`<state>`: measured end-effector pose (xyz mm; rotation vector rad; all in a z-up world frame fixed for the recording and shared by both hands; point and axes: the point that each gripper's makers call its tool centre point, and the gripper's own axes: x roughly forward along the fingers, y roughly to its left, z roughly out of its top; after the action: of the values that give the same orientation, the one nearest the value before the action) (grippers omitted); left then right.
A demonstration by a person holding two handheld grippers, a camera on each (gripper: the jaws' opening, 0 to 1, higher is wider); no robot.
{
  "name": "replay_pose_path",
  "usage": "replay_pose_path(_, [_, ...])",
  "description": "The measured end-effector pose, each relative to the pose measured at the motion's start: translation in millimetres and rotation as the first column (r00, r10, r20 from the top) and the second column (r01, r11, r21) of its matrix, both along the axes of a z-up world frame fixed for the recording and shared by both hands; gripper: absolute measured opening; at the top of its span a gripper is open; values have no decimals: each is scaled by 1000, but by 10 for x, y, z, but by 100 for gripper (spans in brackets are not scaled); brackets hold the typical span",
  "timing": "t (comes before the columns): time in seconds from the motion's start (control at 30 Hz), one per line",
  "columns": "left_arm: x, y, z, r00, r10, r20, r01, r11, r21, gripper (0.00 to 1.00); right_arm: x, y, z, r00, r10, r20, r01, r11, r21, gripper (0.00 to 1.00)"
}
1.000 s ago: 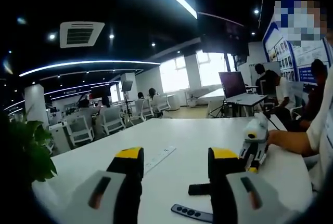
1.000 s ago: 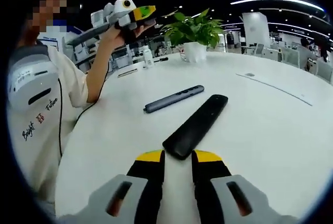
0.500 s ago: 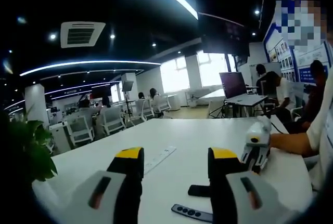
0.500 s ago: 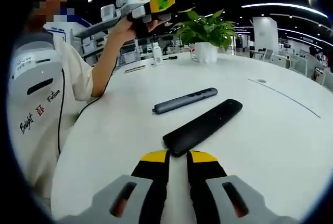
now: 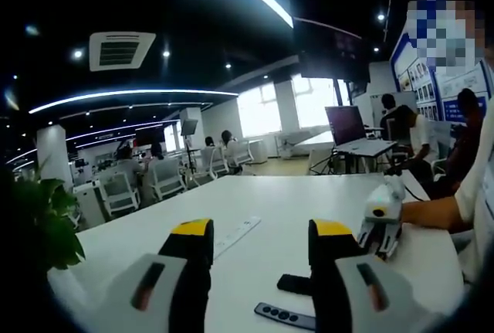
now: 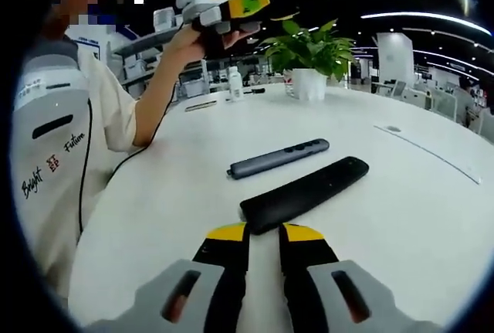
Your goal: Pflip the remote and laser pointer to the front side, press the buttons, and align them neatly on the table
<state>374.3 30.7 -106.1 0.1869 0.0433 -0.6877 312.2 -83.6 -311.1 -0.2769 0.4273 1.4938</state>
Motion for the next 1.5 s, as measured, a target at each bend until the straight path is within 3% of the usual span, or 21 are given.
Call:
replay_pose_path(1.27, [3,-7,-22,1000,2,-3,-2,1000,4,50,54,26,-12,999,-7,32,7,1000,6,20])
replay_pose_path(1.33, [2,-6,-20,1000,2,-3,-2,1000,4,50,52,28,-11,1000,-7,29,7,1000,5,22])
replay_pose_path(1.5, [12,2,-34,1000,4,-7,-4,1000,0,50,60,18,4,1000,-10,24,10,1000,6,36])
